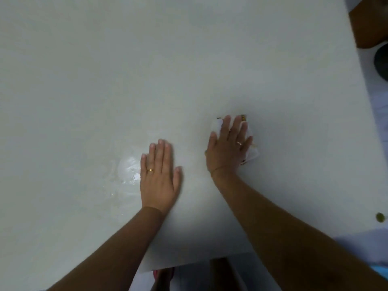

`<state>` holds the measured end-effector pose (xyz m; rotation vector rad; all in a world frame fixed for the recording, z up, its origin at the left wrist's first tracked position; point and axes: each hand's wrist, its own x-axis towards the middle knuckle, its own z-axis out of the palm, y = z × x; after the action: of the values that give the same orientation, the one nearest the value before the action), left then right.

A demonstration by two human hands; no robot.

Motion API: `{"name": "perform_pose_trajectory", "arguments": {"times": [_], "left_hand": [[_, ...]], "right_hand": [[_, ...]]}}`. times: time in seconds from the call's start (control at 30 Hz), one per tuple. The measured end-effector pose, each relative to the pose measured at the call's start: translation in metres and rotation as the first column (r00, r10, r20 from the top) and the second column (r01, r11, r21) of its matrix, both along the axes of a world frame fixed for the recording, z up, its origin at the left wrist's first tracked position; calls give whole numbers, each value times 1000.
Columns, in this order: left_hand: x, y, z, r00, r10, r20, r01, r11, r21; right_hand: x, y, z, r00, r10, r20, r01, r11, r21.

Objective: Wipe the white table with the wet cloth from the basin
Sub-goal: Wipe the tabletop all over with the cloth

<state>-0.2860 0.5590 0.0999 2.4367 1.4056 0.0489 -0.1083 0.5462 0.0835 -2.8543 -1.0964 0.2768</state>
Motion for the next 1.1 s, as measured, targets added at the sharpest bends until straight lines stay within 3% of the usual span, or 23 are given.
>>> {"name": "perform_pose_trajectory", "arguments": {"times": [0.07, 0.13, 0.2, 0.23, 0.27, 0.37, 0.43, 0.47, 0.53, 0.6, 0.67, 0.7, 0.77, 0.87, 0.97, 1.03, 1.1], "left_hand": [[29, 35, -1, 997, 79, 7, -79, 997, 22], [48, 64, -3, 992, 130, -3, -130, 991, 28], [55, 80, -8, 991, 128, -35, -128, 992, 22], [56, 83, -11, 992, 116, -53, -116, 993, 14], [56, 84, -14, 992, 106, -67, -106, 994, 11], [55, 84, -20, 990, 115, -83, -112, 993, 41], [56, 84, -21, 988, 118, -96, -115, 992, 43], [56, 84, -21, 988, 118, -103, -114, 993, 42], [56, 84, -19, 986, 121, -110, -118, 992, 38], [56, 84, -17, 987, 121, -110, -118, 993, 32], [56, 85, -15, 987, 124, -103, -122, 992, 25], [57, 85, -14, 986, 129, -101, -127, 992, 23], [58, 86, -13, 985, 132, -109, -130, 991, 24], [58, 86, -14, 985, 130, -112, -128, 991, 26], [57, 87, -15, 985, 127, -118, -125, 992, 23], [58, 86, -15, 984, 130, -120, -128, 991, 24], [59, 86, -14, 984, 126, -128, -125, 992, 17]], "right_hand": [[-21, -1, 0, 976, 216, 19, -216, 976, -28], [-3, -11, 1, 849, 528, 31, -527, 849, -34], [39, -14, 2, 709, 702, 57, -703, 711, -21], [61, -12, 2, 705, 703, 96, -703, 710, -36], [81, -6, 1, 761, 639, 109, -638, 768, -47], [102, 26, -1, 980, 194, 50, -193, 981, -23], [78, 45, -2, 999, 25, 23, -24, 999, -34], [60, 50, -3, 997, 75, 23, -74, 997, -33], [27, 49, -2, 928, 371, 32, -370, 929, -27], [25, 44, 0, 768, 640, 13, -640, 768, -31], [58, 49, 1, 638, 770, 17, -770, 638, -18], [77, 54, 1, 621, 782, 39, -782, 622, -19], [113, 70, 0, 719, 693, 57, -692, 721, -39], [132, 98, -1, 919, 393, 37, -391, 919, -41], [90, 117, -2, 983, 181, 15, -180, 983, -41], [53, 119, -3, 941, 339, -1, -339, 940, -37], [40, 114, 0, 802, 597, -27, -598, 801, -36]]}}
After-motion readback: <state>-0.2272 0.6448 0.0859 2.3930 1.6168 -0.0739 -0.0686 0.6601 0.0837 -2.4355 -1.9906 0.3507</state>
